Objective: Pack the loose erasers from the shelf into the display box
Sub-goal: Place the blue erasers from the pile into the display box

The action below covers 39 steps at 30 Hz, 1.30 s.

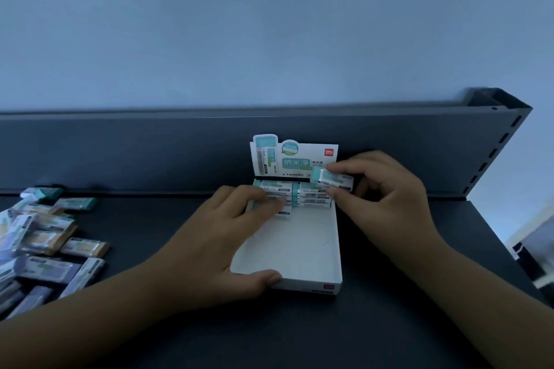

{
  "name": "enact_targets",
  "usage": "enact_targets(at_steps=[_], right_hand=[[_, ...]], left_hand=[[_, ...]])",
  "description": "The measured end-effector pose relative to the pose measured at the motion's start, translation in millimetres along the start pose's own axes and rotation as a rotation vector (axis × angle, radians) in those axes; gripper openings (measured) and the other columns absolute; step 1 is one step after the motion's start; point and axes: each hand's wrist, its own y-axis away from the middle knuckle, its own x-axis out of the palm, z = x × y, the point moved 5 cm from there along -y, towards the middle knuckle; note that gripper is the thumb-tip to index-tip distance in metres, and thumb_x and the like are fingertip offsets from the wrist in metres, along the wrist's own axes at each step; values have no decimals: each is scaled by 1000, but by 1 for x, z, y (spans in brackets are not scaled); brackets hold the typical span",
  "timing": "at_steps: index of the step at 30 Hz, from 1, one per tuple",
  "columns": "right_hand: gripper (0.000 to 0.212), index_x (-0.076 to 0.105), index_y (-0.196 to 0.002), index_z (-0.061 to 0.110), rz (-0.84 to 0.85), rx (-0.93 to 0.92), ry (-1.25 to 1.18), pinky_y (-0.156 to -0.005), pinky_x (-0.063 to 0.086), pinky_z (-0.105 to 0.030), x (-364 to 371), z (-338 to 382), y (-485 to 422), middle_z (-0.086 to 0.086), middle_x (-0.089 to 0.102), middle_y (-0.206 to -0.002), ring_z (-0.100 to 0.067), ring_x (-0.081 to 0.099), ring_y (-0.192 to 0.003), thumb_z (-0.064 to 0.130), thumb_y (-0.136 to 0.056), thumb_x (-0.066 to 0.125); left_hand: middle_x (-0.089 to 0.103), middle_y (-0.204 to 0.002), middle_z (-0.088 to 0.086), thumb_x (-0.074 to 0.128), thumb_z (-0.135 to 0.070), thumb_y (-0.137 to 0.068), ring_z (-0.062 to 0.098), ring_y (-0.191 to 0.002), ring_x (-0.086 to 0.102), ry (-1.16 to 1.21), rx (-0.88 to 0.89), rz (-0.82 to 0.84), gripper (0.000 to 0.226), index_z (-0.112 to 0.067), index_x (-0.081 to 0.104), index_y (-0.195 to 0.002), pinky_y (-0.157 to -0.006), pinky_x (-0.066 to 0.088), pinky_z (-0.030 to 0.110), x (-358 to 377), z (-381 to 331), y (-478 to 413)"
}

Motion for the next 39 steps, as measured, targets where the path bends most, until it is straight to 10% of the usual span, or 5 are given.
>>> enact_targets(at_steps=[9, 17, 34, 39], right_hand=[[31, 78, -107, 18, -109, -90, 182, -71, 46, -12, -2, 17, 1, 5, 62, -98, -9, 59, -72, 12, -78, 86], [29, 80, -92, 24, 152, -41, 187, -65, 40, -9, 17, 29, 7, 16, 65, -88, -3, 56, -72, 15, -67, 92], [7, 83, -88, 27, 86, 30, 562, -65, 32, -27, 28, 24, 17, 5, 47, -87, -18, 39, -91, 28, -82, 80], [29, 83, -94, 28, 95, -21, 612, -69, 36, -31, 27, 28, 20, 6, 42, -88, -17, 35, -91, 49, -87, 64]], left_hand=[[45, -144, -11, 40, -79, -87, 16, -126, 40, -56, 16, -8, 76, -30, 51, -146, -106, 41, 33, -1, -3, 1], [47, -142, -11, 42, -76, -87, 18, -123, 43, -69, 5, -16, 73, -31, 53, -143, -104, 42, 36, -1, -5, 0], [56, -139, -5, 46, -73, -90, 21, -121, 48, -48, 19, -109, 62, -27, 74, -121, -91, 49, 40, -1, -7, 4], [56, -138, -4, 44, -72, -91, 22, -120, 47, -57, 36, -106, 63, -25, 74, -120, -93, 49, 39, -1, -5, 3]])
